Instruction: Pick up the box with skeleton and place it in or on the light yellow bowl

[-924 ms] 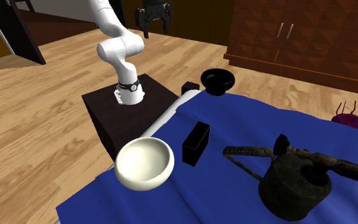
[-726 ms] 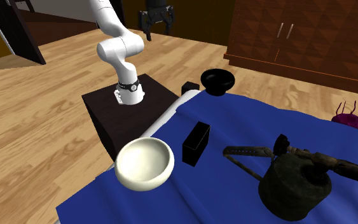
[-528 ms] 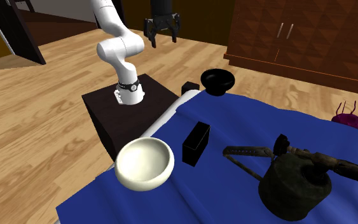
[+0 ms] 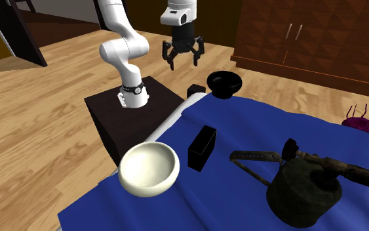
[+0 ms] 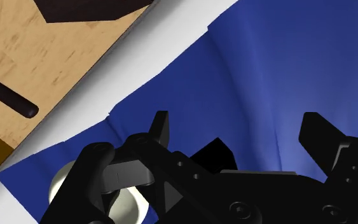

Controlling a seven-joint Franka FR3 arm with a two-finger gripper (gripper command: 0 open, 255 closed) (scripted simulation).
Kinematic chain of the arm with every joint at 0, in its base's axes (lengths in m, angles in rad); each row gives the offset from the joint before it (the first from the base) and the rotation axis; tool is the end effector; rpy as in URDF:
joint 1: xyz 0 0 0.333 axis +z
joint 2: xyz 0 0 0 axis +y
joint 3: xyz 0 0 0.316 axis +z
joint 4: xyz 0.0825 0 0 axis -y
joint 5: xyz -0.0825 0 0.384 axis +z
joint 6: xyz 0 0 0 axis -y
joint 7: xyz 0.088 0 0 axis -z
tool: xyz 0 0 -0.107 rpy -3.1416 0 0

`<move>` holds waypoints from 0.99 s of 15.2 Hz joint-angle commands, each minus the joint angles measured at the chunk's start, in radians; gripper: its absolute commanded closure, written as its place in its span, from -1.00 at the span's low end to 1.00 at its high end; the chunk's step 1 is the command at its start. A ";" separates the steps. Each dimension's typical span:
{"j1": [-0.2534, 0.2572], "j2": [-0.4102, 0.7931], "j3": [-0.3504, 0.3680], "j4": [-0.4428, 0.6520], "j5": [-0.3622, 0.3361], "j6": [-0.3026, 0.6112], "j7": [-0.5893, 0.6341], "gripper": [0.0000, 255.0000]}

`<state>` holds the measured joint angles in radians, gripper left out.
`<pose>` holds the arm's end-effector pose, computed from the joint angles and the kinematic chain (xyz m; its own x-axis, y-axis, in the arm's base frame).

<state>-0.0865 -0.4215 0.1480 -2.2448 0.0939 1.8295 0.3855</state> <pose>0.4265 0.0403 0.5304 0.9357 -0.3527 -0.0092 -0.3528 -0.9352 -0.0291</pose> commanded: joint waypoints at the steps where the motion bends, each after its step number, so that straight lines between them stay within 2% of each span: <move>1: -0.015 0.065 0.016 0.021 -0.005 0.049 0.065 -1.00; 8: -0.064 0.313 0.033 0.141 -0.055 0.178 0.265 -1.00; 15: -0.091 0.554 0.009 0.304 -0.114 0.255 0.453 -1.00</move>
<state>-0.1754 0.1004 0.1615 -1.9671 -0.0119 2.0793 0.8088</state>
